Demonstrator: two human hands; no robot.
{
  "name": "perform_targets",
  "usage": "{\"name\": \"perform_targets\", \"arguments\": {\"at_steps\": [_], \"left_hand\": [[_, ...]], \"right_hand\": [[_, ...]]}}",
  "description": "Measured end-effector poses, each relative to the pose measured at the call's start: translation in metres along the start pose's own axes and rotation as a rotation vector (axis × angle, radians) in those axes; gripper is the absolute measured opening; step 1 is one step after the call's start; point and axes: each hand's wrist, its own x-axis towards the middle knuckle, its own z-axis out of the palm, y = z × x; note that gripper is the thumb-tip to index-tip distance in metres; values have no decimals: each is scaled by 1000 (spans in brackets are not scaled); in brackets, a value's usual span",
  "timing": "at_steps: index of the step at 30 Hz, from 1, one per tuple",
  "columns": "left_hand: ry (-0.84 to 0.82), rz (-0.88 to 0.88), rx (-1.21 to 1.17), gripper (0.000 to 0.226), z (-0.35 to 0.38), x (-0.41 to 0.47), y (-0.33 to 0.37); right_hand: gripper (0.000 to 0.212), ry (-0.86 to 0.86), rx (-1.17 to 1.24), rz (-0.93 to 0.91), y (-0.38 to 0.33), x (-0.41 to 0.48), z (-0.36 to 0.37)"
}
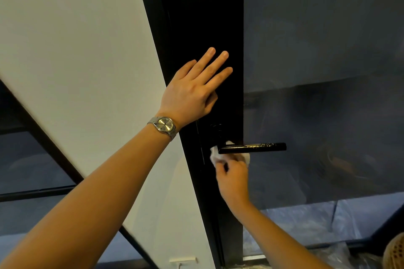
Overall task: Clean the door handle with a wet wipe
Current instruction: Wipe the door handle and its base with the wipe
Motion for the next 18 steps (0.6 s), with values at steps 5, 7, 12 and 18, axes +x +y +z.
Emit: {"name": "perform_targets", "arguments": {"at_steps": [5, 7, 12, 18], "left_hand": [[3, 12, -1, 51, -1, -1, -2], [3, 8, -4, 51, 0, 0, -2], [-3, -2, -6, 50, -1, 1, -1], [-18, 4, -8, 50, -2, 0, -1]], "right_hand": [[29, -90, -311, -204, 3, 5, -2], [30, -26, -210, -96, 10, 7, -9], [25, -67, -281, -112, 9, 6, -15], [29, -110, -276, -66, 4, 13, -16]]}}
